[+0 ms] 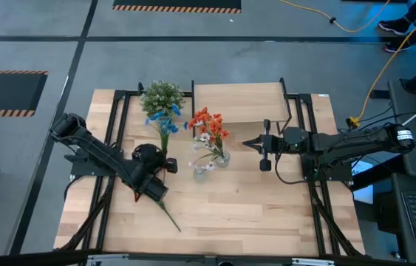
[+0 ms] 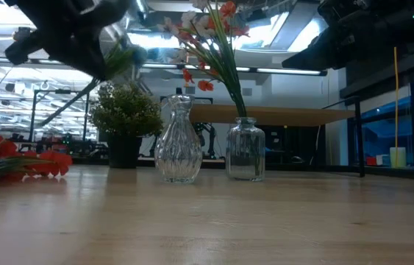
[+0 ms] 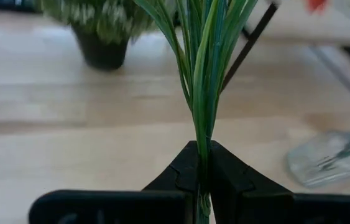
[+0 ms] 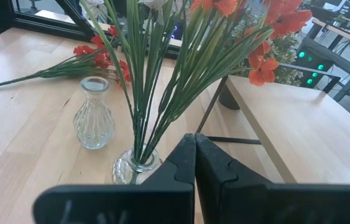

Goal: Pick and place flowers into a vace then onto a shelf
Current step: Put the blue flowers into the bottom transparent vase

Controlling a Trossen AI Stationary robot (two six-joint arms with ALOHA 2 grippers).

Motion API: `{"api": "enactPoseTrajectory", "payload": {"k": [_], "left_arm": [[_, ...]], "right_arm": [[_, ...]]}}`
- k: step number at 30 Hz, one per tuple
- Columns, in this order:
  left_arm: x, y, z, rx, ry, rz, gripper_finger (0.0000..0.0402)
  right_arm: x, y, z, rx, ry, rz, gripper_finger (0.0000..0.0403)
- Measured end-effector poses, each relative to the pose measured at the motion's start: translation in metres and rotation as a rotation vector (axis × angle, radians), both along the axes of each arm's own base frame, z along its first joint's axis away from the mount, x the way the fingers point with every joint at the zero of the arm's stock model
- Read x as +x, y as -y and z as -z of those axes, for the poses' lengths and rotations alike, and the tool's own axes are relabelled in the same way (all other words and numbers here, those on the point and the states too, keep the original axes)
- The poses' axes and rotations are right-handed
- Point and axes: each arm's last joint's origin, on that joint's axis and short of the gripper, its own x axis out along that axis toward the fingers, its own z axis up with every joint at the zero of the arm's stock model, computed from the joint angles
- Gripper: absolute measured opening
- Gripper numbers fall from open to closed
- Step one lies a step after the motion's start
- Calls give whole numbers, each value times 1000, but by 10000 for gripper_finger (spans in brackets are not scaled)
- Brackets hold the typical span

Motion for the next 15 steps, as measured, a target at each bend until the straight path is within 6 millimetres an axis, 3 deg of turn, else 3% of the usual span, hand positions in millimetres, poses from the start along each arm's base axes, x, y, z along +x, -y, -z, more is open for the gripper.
{"api": "enactPoseTrajectory", "payload": {"k": [15], "left_arm": [[-17, 18, -23, 382, 151, 200, 17]], "right_arm": [[0, 0, 0, -13, -1, -4, 4]]}}
